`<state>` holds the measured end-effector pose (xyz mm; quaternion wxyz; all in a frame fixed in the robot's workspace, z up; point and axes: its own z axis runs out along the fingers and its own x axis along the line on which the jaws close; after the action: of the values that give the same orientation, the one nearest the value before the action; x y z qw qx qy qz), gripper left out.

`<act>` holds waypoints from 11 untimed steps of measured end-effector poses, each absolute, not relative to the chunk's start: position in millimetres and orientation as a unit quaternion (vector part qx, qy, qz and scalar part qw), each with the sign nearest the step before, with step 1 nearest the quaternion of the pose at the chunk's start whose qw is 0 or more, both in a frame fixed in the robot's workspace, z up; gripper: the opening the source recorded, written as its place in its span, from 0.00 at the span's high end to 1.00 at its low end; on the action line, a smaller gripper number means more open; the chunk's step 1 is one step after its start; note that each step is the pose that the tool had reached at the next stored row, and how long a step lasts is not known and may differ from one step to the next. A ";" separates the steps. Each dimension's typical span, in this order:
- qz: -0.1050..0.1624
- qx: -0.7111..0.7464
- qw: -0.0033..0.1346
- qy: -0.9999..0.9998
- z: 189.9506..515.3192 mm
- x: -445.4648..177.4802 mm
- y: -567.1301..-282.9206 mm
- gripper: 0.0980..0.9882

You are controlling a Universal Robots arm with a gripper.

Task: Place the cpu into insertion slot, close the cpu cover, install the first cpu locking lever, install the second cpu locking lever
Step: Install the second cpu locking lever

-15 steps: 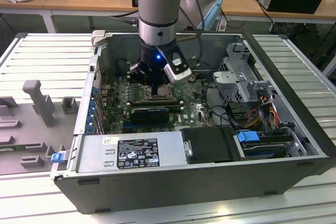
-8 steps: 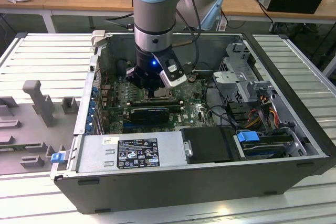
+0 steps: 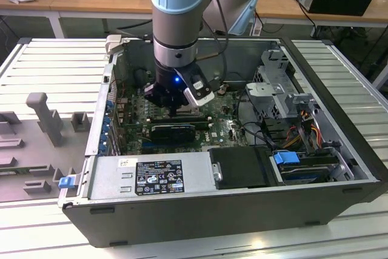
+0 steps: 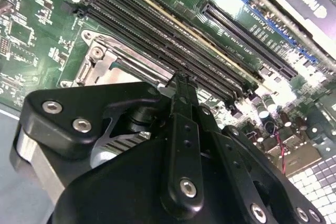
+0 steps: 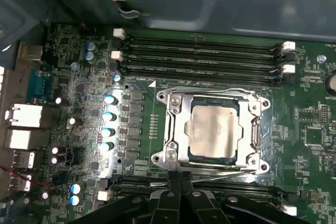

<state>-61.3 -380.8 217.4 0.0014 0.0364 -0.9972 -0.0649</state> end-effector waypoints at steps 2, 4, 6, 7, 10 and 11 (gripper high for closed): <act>-0.072 0.038 0.001 -0.997 216.8 -63.5 -382.2 0.99; -0.079 0.039 0.000 -0.996 216.4 -65.3 -383.1 0.99; -0.088 0.040 -0.002 -0.995 216.0 -66.9 -385.3 0.99; -0.094 0.040 -0.002 -0.995 215.6 -67.8 -387.5 0.99; -0.106 0.042 -0.004 -0.993 214.7 -69.2 -392.2 0.99; -0.110 0.045 -0.005 -0.993 213.7 -70.1 -393.5 0.99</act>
<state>-70.1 -393.5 213.7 -0.0049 0.0446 -0.9929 -0.1100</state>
